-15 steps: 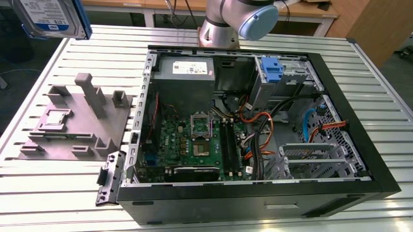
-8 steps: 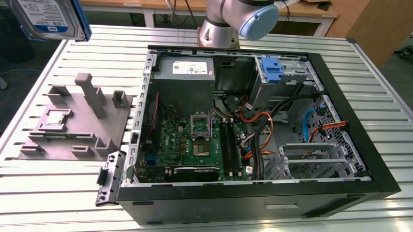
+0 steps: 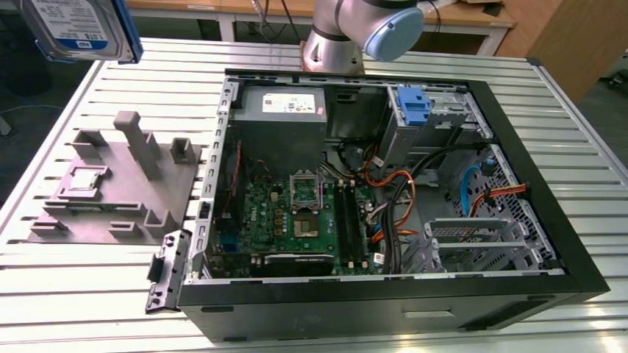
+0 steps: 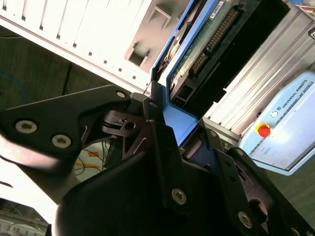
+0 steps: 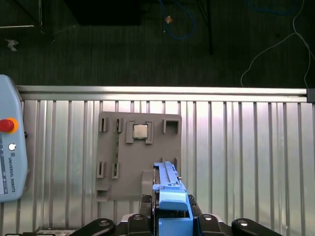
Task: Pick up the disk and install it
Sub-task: 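Pick up the disk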
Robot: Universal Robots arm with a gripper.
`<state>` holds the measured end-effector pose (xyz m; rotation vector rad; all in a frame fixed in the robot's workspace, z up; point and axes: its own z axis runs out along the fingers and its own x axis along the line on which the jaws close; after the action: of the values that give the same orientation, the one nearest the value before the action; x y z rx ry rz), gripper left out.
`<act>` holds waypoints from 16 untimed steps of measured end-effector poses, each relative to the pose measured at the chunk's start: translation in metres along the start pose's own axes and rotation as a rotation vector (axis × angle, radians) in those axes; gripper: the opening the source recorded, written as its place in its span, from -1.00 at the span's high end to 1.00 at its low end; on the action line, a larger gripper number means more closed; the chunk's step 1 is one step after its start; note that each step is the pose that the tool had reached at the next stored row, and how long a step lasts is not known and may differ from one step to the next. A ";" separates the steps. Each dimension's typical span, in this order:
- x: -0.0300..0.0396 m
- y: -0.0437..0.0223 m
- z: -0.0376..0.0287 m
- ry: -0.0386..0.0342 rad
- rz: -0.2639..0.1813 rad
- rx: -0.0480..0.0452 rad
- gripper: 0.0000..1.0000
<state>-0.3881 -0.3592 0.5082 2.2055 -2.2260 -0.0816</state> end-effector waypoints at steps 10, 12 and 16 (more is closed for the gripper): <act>0.0000 -0.0053 -0.0002 0.0000 0.000 0.0000 0.26; -0.0001 -0.0063 -0.0003 0.0000 0.000 0.0000 0.26; -0.0001 -0.0079 -0.0003 -0.0001 0.000 0.0001 0.26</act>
<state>-0.3802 -0.3592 0.5082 2.2056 -2.2260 -0.0815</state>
